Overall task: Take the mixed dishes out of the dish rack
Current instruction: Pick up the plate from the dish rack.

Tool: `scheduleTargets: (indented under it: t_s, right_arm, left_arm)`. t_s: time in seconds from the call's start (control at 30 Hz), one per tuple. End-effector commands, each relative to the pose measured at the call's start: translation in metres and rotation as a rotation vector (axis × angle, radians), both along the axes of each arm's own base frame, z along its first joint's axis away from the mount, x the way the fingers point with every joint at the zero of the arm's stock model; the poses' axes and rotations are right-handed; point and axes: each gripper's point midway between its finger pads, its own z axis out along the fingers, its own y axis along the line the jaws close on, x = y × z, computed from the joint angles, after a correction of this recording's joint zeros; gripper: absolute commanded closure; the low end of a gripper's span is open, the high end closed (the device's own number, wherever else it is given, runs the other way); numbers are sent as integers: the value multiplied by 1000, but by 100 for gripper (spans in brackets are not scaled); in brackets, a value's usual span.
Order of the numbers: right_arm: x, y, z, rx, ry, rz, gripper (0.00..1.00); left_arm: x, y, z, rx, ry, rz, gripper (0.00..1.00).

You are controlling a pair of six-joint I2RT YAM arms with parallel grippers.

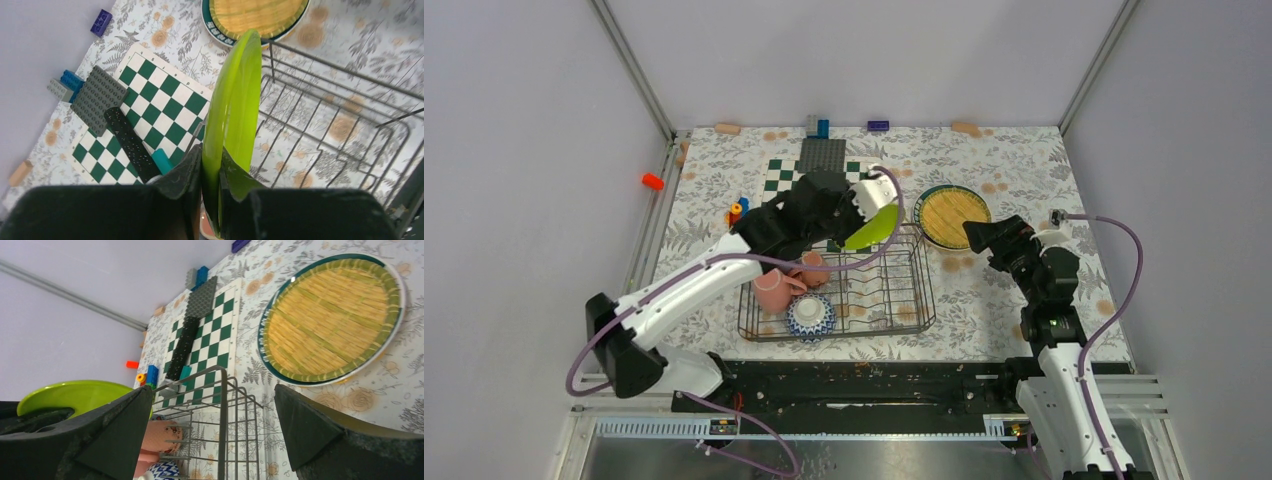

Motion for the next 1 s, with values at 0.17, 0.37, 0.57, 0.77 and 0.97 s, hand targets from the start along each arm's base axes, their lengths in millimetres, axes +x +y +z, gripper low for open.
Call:
scheduleTargets:
  t_s: [0.17,0.37,0.57,0.77,0.97]
  right_arm:
    - [-13,39,50,41,-261,256,1]
    - [-33,66,72,106,-357,467,1]
    - [-43,89,73,121,-337,611,1]
    - [-52,128,47,-20,-222,720,1]
    - [-54,136,34,-41,-175,749,1]
  left_arm:
    - [-35,6,65,-643,80,157,100]
    - [-56,16,54,-866,222,217,100]
    - [-56,28,26,-901,278,316,100]
    - [-67,22,9,-928,353,288,100]
    - [-78,19,-5,-946,402,228,100]
